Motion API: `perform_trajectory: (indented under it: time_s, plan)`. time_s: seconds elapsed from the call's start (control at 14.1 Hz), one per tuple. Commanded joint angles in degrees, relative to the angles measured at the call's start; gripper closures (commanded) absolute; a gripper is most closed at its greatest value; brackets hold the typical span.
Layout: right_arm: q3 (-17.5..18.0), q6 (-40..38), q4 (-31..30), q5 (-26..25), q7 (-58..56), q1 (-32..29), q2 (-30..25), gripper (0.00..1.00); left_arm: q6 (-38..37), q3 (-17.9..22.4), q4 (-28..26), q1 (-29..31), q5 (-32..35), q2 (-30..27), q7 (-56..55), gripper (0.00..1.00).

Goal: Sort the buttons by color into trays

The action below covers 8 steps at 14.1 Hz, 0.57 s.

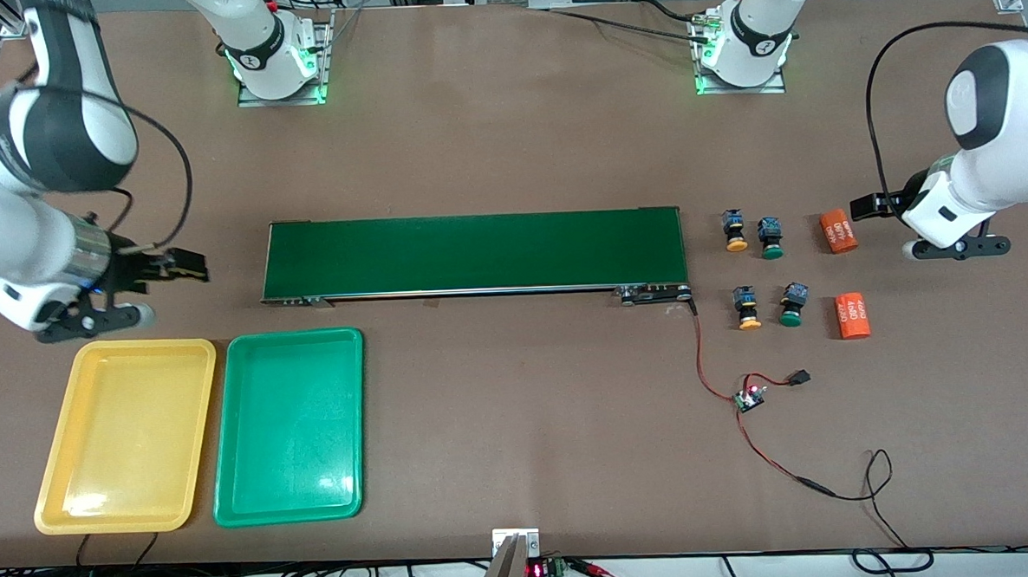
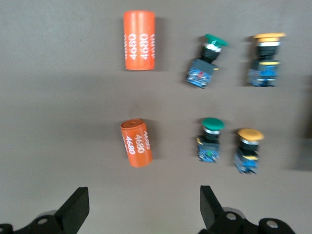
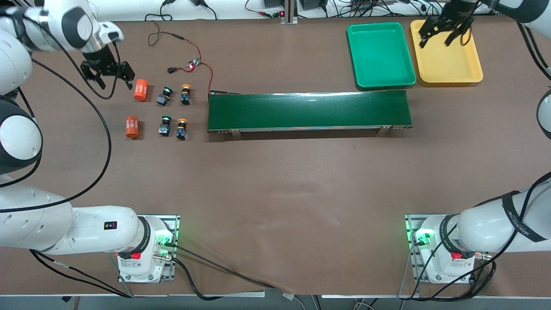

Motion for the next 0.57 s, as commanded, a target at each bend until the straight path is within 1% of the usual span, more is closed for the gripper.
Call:
perform_trajectory:
  time_s: [0.0,0.14,0.35,0.42,0.5]
  plan:
    - [0.0,-0.7,0.5,5.2,-1.3,-1.6,1.6,0.0,10.4,1.5,-9.1,0.3,1.2,-1.7,0.2,0.0]
    - [0.0,-0.8,0.5,5.3,-1.1,-1.5,1.6,0.0,17.3,2.2,-13.1,0.4,1.2,-0.9,0.2,0.0]
    - [0.1,-0.8,0.4,5.5,-1.0,-1.5,1.6,0.0,27.8,3.2,-17.4,0.4,1.2,2.7,0.3,0.0]
    - [0.1,-0.8,0.4,5.5,-0.9,-1.5,1.6,0.0,30.3,3.5,-18.7,0.5,1.2,4.1,0.3,0.0]
    - [0.1,-0.8,0.4,6.8,-0.8,-1.4,1.6,0.0,32.2,3.8,-19.6,0.5,1.2,5.6,0.4,0.0]
